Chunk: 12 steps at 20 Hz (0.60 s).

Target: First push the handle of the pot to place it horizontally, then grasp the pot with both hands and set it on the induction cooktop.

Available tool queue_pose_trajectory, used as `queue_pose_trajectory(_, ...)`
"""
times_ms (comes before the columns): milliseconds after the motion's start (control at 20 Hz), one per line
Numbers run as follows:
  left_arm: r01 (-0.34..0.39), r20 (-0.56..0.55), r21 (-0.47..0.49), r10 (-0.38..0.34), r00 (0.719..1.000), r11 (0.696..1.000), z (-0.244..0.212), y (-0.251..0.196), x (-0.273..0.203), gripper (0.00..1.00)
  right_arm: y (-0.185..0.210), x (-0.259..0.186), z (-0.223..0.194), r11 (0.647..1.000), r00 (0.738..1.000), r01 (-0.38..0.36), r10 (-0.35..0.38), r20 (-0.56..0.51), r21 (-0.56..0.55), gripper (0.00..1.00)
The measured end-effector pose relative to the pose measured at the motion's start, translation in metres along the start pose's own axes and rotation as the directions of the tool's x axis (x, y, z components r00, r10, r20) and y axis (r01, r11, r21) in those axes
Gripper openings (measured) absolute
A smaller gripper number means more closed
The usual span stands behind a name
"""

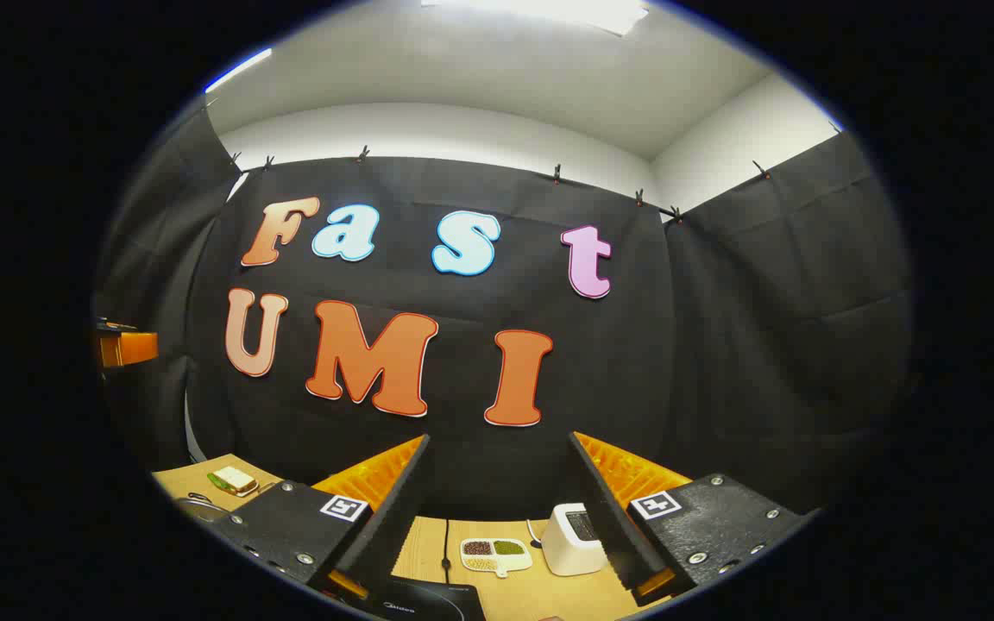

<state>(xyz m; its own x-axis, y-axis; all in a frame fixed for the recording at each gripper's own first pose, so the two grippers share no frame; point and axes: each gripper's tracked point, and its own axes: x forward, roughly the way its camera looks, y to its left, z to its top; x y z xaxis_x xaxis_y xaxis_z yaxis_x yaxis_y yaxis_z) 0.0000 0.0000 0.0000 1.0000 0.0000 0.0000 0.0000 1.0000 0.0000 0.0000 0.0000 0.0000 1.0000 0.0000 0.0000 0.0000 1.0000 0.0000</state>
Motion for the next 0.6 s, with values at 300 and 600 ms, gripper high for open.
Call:
queue_pose_trajectory(300,0.01,0.023,0.025,-0.01,1.0,1.0,0.008,-0.009,0.006,0.88,0.006,0.007,0.004,1.0,1.0,-0.018,0.018,0.01,0.012,0.95)
queue_pose_trajectory(600,0.01,0.043,0.034,-0.011,0.999,0.999,0.014,-0.011,0.006,0.88,0.016,0.011,0.005,0.999,0.999,-0.041,0.041,0.01,0.015,0.95)
